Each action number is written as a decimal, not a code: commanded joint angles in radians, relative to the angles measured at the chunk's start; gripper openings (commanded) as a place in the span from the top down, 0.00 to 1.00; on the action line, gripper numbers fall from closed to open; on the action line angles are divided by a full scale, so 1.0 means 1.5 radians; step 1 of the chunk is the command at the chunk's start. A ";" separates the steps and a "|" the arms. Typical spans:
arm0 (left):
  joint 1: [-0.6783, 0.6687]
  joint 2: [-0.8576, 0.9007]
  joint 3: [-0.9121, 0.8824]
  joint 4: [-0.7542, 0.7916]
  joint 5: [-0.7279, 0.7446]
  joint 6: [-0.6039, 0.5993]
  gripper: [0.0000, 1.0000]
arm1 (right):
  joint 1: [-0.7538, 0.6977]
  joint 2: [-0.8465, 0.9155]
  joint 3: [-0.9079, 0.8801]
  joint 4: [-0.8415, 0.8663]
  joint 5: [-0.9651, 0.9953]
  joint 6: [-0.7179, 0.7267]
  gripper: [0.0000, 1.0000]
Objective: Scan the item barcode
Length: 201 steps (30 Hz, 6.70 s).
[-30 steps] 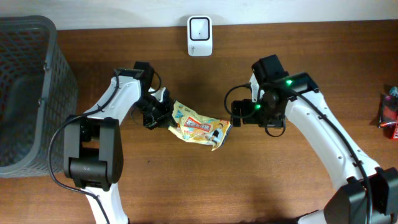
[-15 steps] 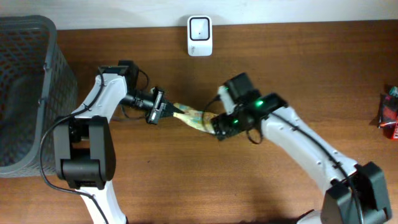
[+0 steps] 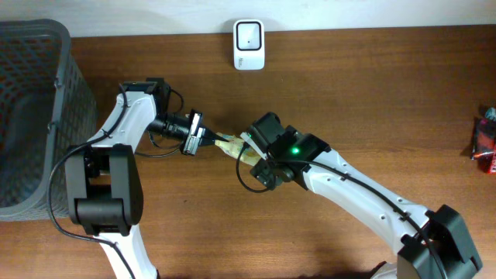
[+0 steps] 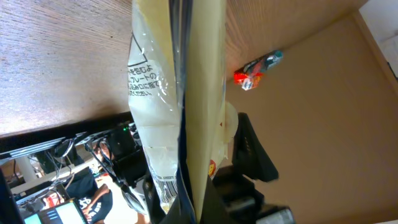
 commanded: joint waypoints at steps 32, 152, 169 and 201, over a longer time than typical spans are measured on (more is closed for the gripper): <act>0.005 -0.003 0.012 0.098 -0.148 0.027 0.57 | -0.323 0.006 -0.036 0.091 -0.677 0.175 0.96; -0.285 -0.028 0.133 0.217 -0.669 0.349 1.00 | -0.325 0.234 0.085 0.127 -0.496 0.443 0.96; -0.343 -0.017 0.100 0.163 -0.509 0.369 1.00 | -0.365 0.186 0.201 -0.310 -0.389 0.256 0.96; -0.253 0.025 0.238 -0.008 -0.801 0.249 1.00 | -0.356 0.194 0.072 -0.204 -0.228 0.379 0.88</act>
